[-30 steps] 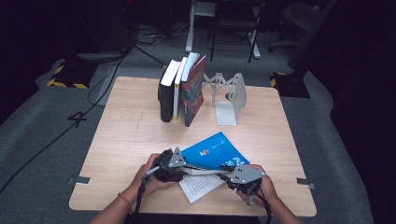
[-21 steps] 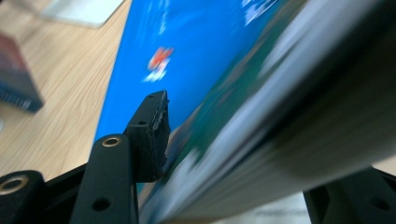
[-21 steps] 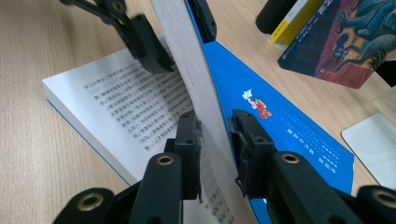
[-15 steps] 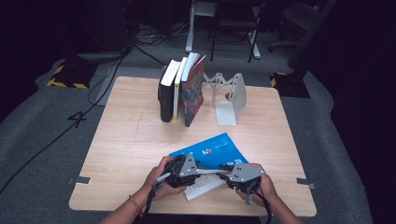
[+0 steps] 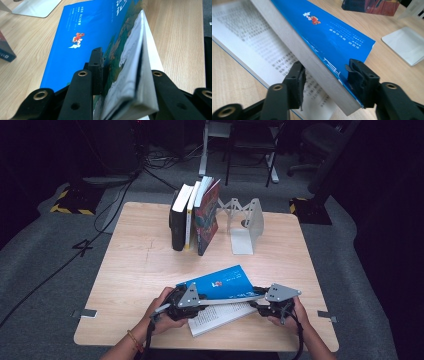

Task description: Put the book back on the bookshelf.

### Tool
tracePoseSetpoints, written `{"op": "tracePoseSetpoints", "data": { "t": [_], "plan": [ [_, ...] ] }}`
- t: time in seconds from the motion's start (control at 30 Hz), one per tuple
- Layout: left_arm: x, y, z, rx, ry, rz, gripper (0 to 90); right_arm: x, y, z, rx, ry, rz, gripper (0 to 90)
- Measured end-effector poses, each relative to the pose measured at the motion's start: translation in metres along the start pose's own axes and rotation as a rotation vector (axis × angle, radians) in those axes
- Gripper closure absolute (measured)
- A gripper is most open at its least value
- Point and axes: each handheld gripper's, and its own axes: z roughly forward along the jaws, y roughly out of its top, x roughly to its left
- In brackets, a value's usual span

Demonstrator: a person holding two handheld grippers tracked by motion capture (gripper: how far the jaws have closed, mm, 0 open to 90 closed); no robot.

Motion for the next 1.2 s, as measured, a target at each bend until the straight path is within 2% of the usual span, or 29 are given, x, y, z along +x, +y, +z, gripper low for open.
{"op": "tracePoseSetpoints", "data": {
  "t": [0.07, 0.1, 0.23, 0.3, 0.43, 0.63, 0.7, 0.77, 0.8, 0.83, 0.87, 0.97, 1.0, 1.03, 1.1, 1.13, 1.2],
  "plan": [
    [0.004, -0.001, -0.002, 0.013, -0.013, -0.016, 67.8, 0.003, 0.003, 0.001, -0.003, 0.002, -0.01, 55.1],
    [0.007, -0.001, -0.004, 0.046, -0.019, -0.024, 65.9, 0.004, 0.004, 0.002, -0.002, 0.009, -0.01, 56.2],
    [0.002, 0.003, -0.011, 0.067, 0.041, 0.006, 59.6, 0.011, 0.012, 0.004, -0.005, 0.028, -0.014, 62.7],
    [-0.003, 0.005, -0.014, 0.082, 0.071, 0.019, 59.5, 0.016, 0.018, 0.005, -0.003, 0.026, -0.029, 64.6],
    [-0.007, 0.003, -0.015, 0.104, 0.105, 0.03, 61.9, 0.026, 0.027, 0.006, 0.01, 0.019, -0.066, 66.6],
    [-0.003, -0.007, -0.02, 0.101, 0.085, 0.062, 68.2, 0.033, 0.034, 0.007, 0.014, 0.023, -0.092, 67.5],
    [0.0, -0.012, -0.02, 0.099, 0.07, 0.052, 68.8, 0.035, 0.035, 0.009, 0.01, 0.032, -0.109, 66.7],
    [0.001, -0.015, -0.02, 0.106, 0.059, 0.049, 69.1, 0.033, 0.033, 0.012, -0.007, 0.056, -0.118, 62.4],
    [0.002, -0.016, -0.02, 0.11, 0.059, 0.061, 69.2, 0.032, 0.031, 0.014, -0.017, 0.07, -0.111, 59.8],
    [0.003, -0.018, -0.021, 0.111, 0.058, 0.058, 69.3, 0.028, 0.029, 0.016, -0.021, 0.085, -0.088, 56.2],
    [0.005, -0.019, -0.021, 0.104, 0.055, 0.057, 69.3, 0.024, 0.025, 0.019, -0.005, 0.072, -0.073, 54.9],
    [0.01, -0.021, -0.022, 0.094, 0.04, 0.044, 69.2, 0.016, 0.017, 0.021, -0.028, 0.092, -0.044, 57.7],
    [0.013, -0.022, -0.023, 0.091, 0.035, 0.032, 69.0, 0.017, 0.018, 0.021, -0.03, 0.087, -0.049, 60.2],
    [0.015, -0.023, -0.023, 0.087, 0.032, 0.021, 68.0, 0.02, 0.02, 0.021, -0.027, 0.069, -0.093, 64.3],
    [0.019, -0.024, -0.026, 0.093, 0.04, -0.009, 65.0, 0.027, 0.025, 0.021, -0.016, 0.041, -0.142, 66.5],
    [0.02, -0.024, -0.027, 0.096, 0.049, -0.021, 62.5, 0.029, 0.027, 0.021, -0.014, 0.037, -0.15, 67.4],
    [0.017, -0.022, -0.029, 0.111, 0.086, -0.021, 59.8, 0.031, 0.029, 0.021, -0.015, 0.038, -0.151, 68.2]
  ]
}}
